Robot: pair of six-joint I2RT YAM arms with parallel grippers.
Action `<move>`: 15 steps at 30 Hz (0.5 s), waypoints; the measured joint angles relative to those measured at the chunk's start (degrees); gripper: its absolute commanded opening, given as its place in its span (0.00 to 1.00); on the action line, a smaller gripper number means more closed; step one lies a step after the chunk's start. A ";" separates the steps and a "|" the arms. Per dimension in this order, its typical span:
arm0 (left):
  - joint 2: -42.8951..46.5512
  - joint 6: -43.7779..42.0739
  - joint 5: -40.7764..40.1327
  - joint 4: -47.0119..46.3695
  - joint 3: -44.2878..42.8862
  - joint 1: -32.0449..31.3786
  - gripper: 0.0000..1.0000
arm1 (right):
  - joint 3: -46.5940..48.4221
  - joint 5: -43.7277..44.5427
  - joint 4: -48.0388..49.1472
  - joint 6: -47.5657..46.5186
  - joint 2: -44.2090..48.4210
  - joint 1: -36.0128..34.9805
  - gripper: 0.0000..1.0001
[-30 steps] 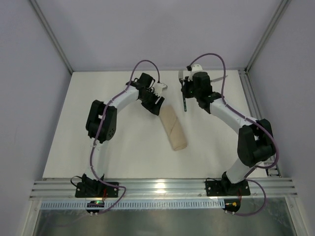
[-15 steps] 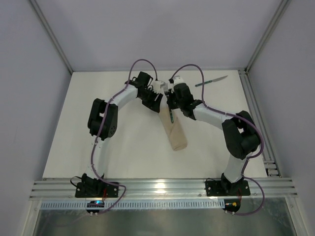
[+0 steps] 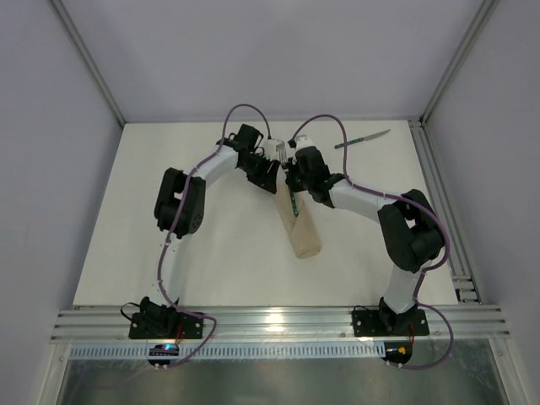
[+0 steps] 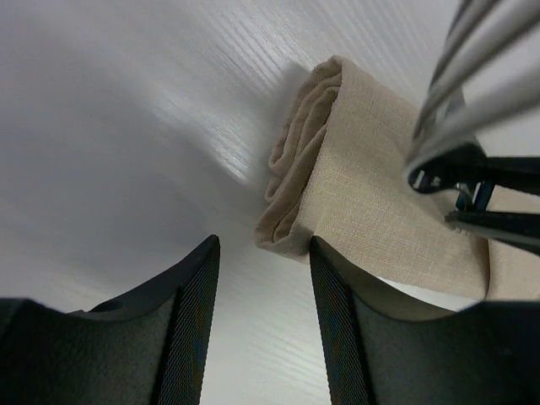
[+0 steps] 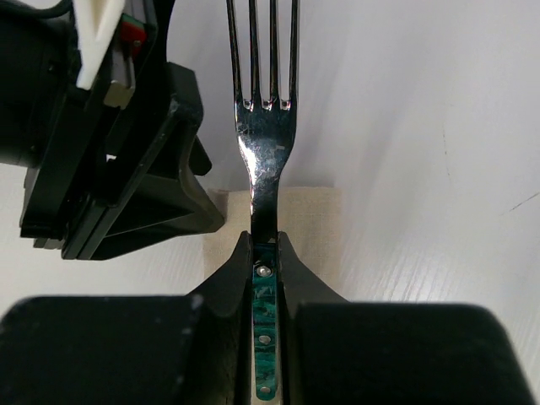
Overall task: Fold the napkin into a case and place the utensils inside
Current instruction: Stuff the fork into the folded napkin.
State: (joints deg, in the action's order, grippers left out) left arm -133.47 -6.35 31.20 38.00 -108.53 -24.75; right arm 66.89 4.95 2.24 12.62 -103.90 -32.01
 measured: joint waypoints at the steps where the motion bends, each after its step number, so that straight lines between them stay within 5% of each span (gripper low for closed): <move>1: -0.28 0.28 0.20 -0.11 -0.22 0.00 0.49 | 0.00 -0.02 -0.17 0.00 0.00 -0.17 0.04; 5: -1.07 1.64 1.18 -0.44 -1.07 0.13 0.46 | 0.00 -0.02 -1.01 -0.09 0.00 -0.72 0.04; 15: -2.58 2.95 3.39 -0.46 -2.19 0.15 0.11 | -0.15 0.09 -2.99 -0.26 -0.20 -0.87 0.04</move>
State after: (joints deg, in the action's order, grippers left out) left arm -136.05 -3.40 34.59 37.54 -110.72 -24.60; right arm 66.74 5.04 -0.75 12.36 -104.09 -32.88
